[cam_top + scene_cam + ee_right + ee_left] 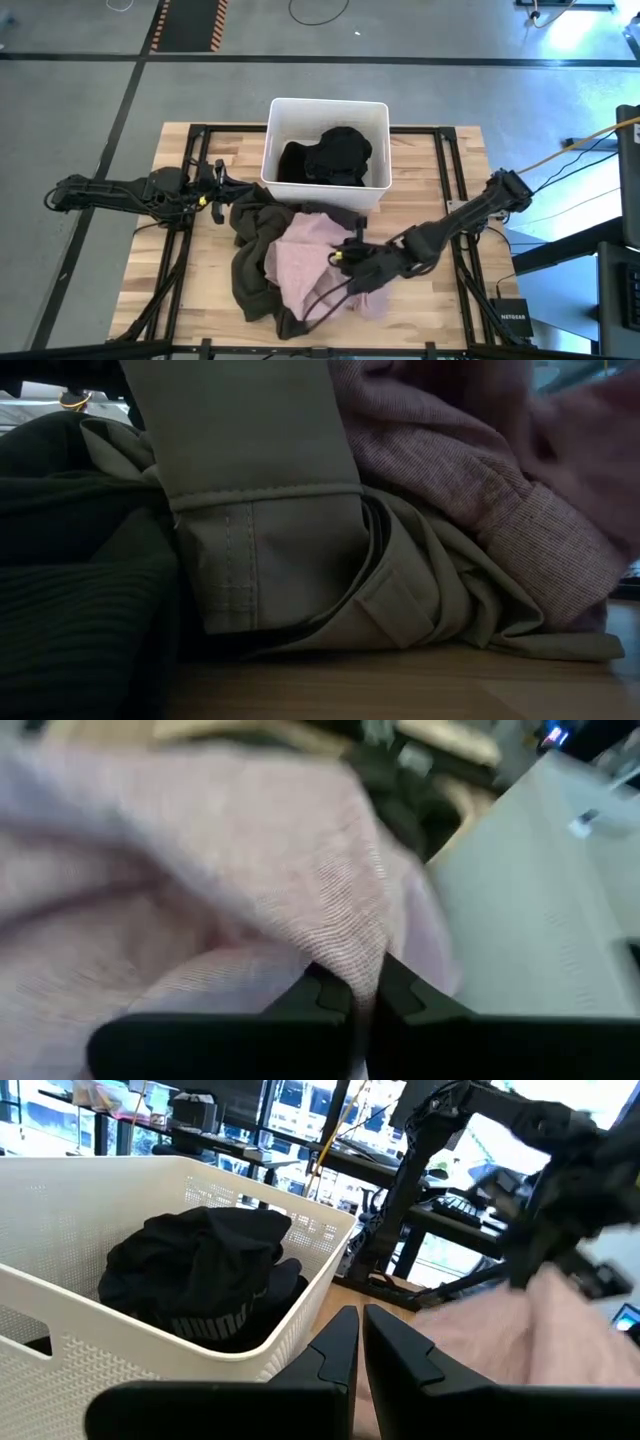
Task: Sort clothes
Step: Put the pink polo shirt into the white laundry bin
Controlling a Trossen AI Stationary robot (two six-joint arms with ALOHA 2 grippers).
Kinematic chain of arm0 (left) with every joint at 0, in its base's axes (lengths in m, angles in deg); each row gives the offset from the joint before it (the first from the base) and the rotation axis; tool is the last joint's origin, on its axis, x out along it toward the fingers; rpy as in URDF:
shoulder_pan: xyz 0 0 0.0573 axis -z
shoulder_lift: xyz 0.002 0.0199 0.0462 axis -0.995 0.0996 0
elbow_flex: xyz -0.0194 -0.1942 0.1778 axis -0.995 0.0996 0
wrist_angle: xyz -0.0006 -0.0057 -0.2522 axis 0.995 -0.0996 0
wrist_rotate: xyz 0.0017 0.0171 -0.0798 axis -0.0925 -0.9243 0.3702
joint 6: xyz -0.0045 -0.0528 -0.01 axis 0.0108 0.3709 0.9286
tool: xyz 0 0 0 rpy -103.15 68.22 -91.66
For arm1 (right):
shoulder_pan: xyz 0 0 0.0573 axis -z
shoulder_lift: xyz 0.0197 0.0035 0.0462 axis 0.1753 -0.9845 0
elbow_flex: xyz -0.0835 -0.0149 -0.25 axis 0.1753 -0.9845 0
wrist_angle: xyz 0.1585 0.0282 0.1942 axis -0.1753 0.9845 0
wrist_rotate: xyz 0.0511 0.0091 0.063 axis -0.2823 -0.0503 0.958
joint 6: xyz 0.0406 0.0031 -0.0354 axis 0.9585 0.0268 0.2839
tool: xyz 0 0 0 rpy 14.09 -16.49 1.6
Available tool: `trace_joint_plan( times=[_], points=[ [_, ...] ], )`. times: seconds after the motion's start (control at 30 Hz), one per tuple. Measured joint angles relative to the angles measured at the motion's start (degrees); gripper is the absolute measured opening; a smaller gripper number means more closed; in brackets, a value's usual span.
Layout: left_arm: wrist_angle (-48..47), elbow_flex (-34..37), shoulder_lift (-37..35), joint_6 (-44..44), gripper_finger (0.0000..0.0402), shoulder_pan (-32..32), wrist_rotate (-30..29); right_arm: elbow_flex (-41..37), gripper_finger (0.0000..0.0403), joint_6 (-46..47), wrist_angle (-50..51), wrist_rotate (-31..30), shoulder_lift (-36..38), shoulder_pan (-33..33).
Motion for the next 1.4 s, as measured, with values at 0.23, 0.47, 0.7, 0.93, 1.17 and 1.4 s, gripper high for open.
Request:
trace_joint_plan(
  times=[0.23,0.47,0.7,0.93,1.17,1.4],
  points=[
    [0.0,0.0,0.0,0.0,0.0015,0.0,0.0,7.6,0.0011,-5.9,-0.2,-3.6,3.3,1.1],
    [0.0,0.0,0.0,-0.3,0.0015,0.0,0.0,19.1,0.0010,-12.5,-0.8,-5.5,4.2,4.9],
    [0.0,0.0,0.0,0.0,0.0015,0.0,0.0,27.7,0.0012,-21.9,-5.0,-5.3,4.4,11.7],
    [0.0,0.0,0.0,-0.5,0.0015,0.0,0.0,31.6,0.0015,-31.6,-14.4,-2.5,4.4,21.1],
    [0.0,0.0,0.0,-0.4,0.0015,0.0,0.0,30.1,0.0014,-27.9,-13.2,1.1,4.1,32.5],
    [0.0,0.0,0.0,-0.4,0.0015,0.0,0.0,20.2,0.0016,-18.9,-9.4,5.8,4.0,39.5]
  ],
)
